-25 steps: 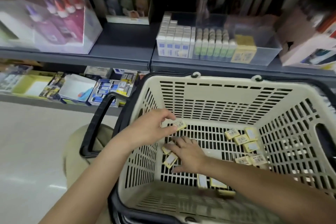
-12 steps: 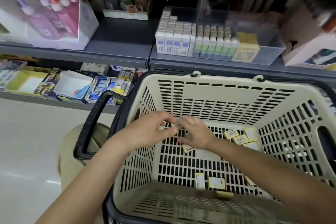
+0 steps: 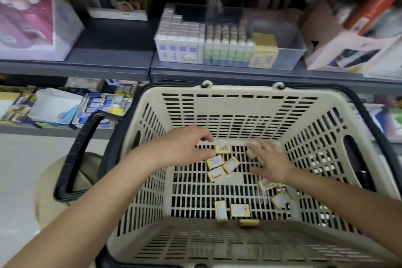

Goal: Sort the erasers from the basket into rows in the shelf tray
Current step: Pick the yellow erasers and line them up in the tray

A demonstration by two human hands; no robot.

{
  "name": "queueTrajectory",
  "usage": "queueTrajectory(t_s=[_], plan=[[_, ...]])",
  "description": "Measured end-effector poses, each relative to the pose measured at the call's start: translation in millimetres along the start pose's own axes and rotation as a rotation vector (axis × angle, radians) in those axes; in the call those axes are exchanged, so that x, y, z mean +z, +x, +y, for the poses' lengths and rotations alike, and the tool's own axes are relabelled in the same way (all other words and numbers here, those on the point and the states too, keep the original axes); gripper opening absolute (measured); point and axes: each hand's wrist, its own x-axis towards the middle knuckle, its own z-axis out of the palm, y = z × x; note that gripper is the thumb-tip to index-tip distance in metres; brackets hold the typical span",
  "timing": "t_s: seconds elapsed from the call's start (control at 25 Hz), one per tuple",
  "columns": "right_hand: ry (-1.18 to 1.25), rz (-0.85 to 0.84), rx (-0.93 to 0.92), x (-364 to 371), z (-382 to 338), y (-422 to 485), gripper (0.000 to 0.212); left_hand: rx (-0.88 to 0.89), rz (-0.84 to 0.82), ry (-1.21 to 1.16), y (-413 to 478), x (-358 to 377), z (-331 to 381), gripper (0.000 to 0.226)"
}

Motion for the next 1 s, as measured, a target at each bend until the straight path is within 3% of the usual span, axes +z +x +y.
queueTrajectory(t_s=[0.12,0.2,0.32,0.4,0.48,0.56,0.64,0.84,0.92,1.0], plan=[[0.199,-0.064,0.338,-4,9,-8,0.094,0.044,-0.044,0.033,19,4,17,0.042],[0.217,-0.077,0.292,2,-6,-7,0.095,0.042,-0.074,0.022,24,9,17,0.043],[0.455,-0.144,0.051,2,-32,-6,0.091,-0.004,-0.110,0.031,25,12,6,0.043],[0.503,-0.112,0.055,-13,-28,-10,0.083,-0.045,-0.114,0.043,25,12,-1,0.043],[0.412,-0.104,0.235,-26,-9,-20,0.073,-0.059,-0.116,0.044,25,11,-5,0.042],[0.312,-0.263,0.479,-26,4,-39,0.070,-0.056,-0.137,0.046,26,12,-4,0.043],[0.341,-0.393,0.591,-14,1,-54,0.073,-0.044,-0.156,0.043,27,14,-2,0.043],[0.555,-0.268,0.294,-4,-18,-44,0.064,-0.041,-0.180,0.025,23,18,-2,0.043],[0.554,-0.191,0.361,-8,-13,-40,0.053,-0.039,-0.188,0.044,23,19,-3,0.043],[0.347,-0.183,0.479,-8,-5,-40,0.052,-0.043,-0.201,0.072,25,22,-1,0.044]])
